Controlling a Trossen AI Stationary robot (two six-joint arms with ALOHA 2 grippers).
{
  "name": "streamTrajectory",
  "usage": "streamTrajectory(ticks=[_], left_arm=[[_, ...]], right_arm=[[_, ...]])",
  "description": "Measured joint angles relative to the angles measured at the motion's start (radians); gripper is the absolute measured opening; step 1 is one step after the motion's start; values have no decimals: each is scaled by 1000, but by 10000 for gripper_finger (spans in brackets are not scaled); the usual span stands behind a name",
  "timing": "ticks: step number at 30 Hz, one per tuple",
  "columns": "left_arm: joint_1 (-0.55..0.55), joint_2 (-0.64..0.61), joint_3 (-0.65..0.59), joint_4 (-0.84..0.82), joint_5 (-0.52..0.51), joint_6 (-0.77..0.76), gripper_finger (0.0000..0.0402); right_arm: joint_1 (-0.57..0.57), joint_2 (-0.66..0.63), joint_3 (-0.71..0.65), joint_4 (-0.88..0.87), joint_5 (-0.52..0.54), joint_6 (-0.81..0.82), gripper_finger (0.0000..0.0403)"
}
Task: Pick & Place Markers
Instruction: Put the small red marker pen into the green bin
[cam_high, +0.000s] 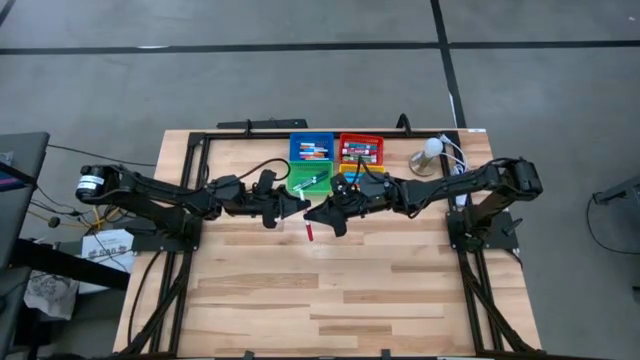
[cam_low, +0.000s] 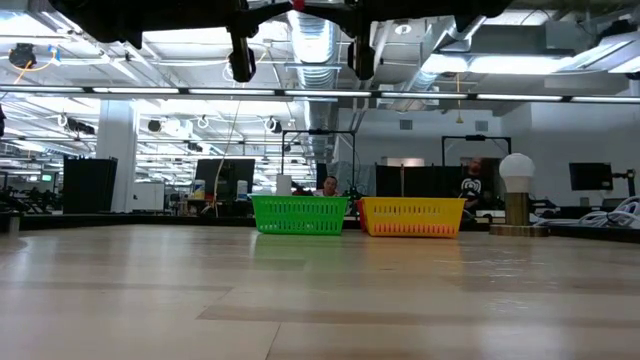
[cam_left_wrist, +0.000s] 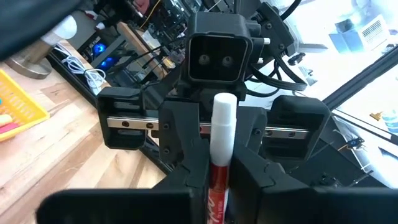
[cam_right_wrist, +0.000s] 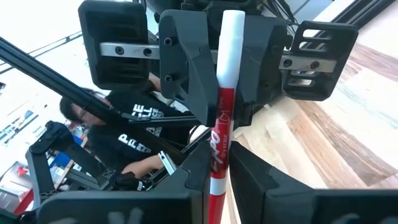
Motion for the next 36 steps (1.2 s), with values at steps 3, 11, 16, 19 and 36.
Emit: streamTrajectory(ticks=[3,11,16,19,36], left_arm=[[0,0,0,-1,-2,0,35],[0,0,0,-3,-2,-2,35],[10,0,-1,-5,5,-5,35],[10,0,-1,-6,5,-5,35],[12,2,-3,-20,13,1,35]], right_arm=[[-6,0,0,0,0,-6,39],[-6,0,0,1,-1,-28,49],[-7,-1,0,3,-31,-66,71],[-8,-2,0,3,-51,-72,91],[-55,-5,2,-147,-88,-157,180]])
